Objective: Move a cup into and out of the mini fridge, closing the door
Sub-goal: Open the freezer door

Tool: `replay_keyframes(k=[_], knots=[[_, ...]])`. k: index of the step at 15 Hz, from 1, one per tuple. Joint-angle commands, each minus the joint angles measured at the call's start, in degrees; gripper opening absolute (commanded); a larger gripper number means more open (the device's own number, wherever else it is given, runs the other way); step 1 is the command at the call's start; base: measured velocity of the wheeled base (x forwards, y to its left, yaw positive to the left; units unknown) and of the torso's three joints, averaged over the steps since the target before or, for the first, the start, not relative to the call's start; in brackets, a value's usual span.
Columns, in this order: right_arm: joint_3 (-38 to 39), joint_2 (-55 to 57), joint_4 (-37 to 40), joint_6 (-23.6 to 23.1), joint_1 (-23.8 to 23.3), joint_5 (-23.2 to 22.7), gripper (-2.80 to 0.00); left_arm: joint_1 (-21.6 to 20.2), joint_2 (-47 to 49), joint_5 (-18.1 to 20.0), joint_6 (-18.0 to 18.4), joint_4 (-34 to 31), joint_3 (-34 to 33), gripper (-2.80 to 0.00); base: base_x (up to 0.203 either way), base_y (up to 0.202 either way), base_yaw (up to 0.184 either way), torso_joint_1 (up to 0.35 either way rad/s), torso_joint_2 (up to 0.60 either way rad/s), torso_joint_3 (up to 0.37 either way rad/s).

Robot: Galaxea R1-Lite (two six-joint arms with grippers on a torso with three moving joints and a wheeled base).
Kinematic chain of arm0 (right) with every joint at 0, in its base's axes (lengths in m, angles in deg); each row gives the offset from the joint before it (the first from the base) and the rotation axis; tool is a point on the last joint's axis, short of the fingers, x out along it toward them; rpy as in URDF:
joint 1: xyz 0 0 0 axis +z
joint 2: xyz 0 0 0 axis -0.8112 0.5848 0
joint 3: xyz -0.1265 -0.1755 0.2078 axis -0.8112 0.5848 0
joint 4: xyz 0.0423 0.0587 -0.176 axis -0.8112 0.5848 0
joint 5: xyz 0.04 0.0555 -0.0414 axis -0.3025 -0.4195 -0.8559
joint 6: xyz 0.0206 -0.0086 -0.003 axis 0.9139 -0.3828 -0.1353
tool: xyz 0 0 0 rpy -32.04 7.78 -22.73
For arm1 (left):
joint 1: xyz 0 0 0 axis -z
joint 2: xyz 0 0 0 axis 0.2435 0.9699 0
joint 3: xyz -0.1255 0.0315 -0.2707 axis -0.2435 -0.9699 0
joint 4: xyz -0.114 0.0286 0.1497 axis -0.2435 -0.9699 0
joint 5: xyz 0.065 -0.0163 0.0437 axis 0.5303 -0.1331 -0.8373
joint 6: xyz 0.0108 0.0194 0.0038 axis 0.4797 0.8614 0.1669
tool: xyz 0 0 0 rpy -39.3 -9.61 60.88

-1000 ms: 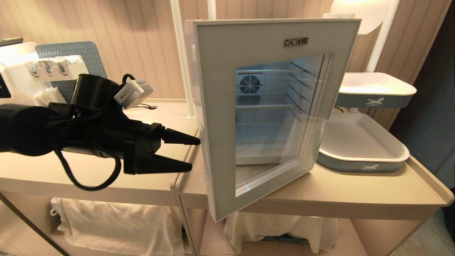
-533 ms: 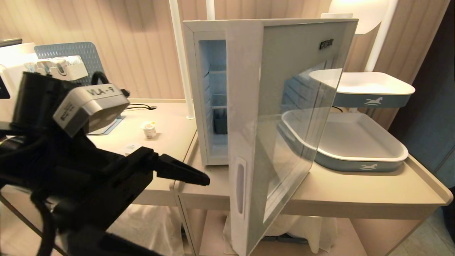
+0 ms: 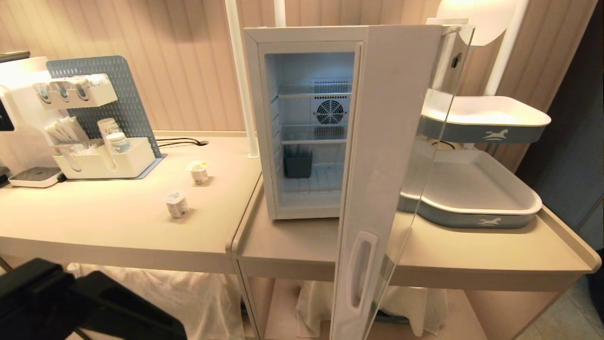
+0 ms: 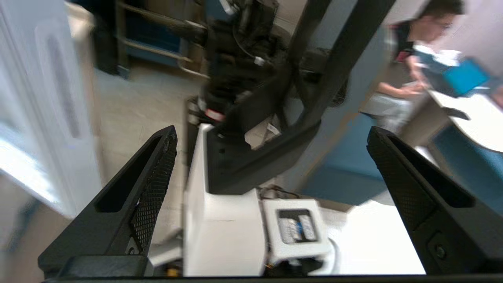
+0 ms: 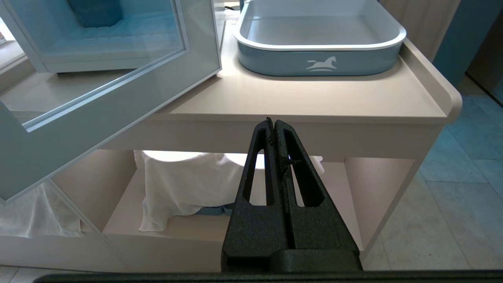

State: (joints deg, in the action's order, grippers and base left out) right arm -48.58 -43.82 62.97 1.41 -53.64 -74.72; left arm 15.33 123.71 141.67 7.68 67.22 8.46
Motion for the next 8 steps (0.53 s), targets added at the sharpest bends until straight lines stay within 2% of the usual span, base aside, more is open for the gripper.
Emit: replay_keyframes(k=[1, 5, 8], knots=[[0.0, 0.1, 0.0, -0.1, 0.0, 0.0, -2.8, 0.3, 3.4, -2.6, -0.6, 4.4, -0.5, 0.0, 0.0, 0.0, 0.0, 0.0, 0.0, 0.0], [0.1, 0.0, -0.1, 0.0, 0.0, 0.0, -2.8, 0.6, 21.3, -6.3, -1.1, 19.2, 1.9, 0.0, 0.0, 0.0, 0.0, 0.0, 0.0, 0.0], [0.1, 0.0, -0.1, 0.0, 0.0, 0.0, -2.8, 1.1, 32.2, -7.0, -0.8, 24.7, 7.7, 0.0, 0.0, 0.0, 0.0, 0.0, 0.0, 0.0]])
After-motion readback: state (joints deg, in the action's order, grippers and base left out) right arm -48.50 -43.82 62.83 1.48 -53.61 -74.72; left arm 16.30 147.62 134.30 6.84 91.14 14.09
